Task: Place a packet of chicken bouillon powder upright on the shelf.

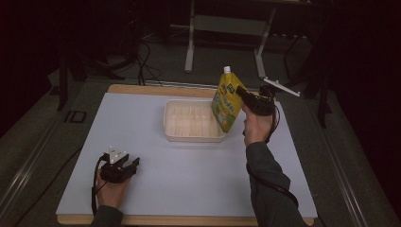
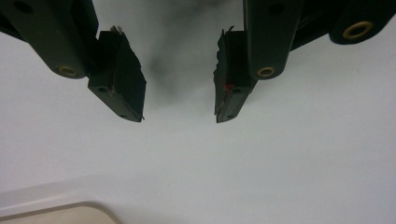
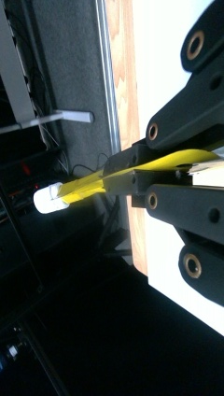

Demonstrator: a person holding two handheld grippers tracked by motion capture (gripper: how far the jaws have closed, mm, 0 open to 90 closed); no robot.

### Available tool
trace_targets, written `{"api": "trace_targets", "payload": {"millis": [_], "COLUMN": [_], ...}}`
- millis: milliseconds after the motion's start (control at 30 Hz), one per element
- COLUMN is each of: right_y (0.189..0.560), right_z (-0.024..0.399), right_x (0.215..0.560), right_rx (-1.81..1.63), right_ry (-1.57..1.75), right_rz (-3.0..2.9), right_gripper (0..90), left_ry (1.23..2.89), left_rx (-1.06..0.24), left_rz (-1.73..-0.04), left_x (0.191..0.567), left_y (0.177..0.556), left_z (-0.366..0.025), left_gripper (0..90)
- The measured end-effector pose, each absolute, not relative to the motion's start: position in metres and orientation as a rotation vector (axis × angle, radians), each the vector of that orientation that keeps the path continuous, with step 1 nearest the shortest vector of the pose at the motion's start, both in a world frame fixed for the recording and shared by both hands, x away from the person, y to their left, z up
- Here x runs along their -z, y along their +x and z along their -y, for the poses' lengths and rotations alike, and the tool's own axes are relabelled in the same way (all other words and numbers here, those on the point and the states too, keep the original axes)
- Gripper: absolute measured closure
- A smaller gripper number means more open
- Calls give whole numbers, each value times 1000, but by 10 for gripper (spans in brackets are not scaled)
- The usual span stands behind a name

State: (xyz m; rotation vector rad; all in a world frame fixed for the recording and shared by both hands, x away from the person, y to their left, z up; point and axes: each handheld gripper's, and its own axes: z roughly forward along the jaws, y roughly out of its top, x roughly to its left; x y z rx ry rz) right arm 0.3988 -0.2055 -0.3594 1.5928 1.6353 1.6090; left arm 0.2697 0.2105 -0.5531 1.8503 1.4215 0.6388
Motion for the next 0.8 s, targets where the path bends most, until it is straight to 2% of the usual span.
{"api": "trace_targets", "payload": {"millis": [800], "right_y": [397], "right_z": [206], "right_x": [378], "right_rx": [-1550], "right_ry": [1621], "right_rz": [-1453], "right_gripper": [900], "left_ry": [1836], "left_rx": [-638], "left_rz": [-1425], "left_x": [553], "left_y": [269], "left_z": [-212], "left_gripper": [535]}}
